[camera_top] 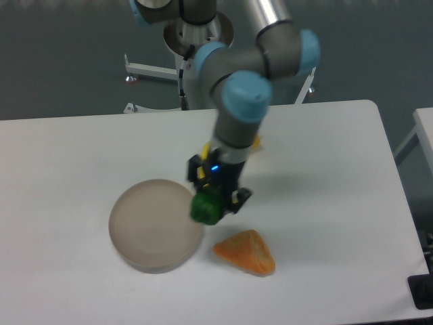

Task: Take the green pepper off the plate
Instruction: 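Carry the held green pepper up and away from the plate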

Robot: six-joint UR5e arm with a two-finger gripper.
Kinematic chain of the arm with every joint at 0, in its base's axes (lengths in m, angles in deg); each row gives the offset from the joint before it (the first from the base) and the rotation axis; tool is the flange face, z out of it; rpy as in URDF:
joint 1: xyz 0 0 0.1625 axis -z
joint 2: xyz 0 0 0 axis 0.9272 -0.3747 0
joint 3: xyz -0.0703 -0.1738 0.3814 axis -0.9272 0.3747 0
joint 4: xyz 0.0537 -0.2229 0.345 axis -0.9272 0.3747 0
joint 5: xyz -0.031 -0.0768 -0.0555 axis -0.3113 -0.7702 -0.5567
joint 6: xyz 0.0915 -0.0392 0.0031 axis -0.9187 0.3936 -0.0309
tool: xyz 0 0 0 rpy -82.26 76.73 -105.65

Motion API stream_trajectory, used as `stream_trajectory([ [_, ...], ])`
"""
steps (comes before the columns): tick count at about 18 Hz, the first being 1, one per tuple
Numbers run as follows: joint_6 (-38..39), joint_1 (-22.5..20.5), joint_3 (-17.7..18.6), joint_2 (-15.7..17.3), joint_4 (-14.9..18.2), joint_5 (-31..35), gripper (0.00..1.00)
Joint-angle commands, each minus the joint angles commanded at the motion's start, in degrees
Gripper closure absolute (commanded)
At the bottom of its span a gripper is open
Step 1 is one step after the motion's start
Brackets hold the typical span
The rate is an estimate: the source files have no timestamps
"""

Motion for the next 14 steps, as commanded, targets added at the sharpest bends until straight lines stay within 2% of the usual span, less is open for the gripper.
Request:
stream_trajectory([
  [2,-6.2,-2.9,-1.4,-0.2,4.9,0.0,0.92],
  [4,-10.4,-3.9,-1.9,-0.8,7.3,0.2,0.92],
  [8,-11.7,-4.0,-2.5,-1.9,7.7,9.5,0.93],
  [10,-14.6,-4.1,-2.9,-3.4,7.3,12.3,0.93],
  [14,-19.4,-4.1,-5.4,-4.2,7.5,17.8,0.93],
])
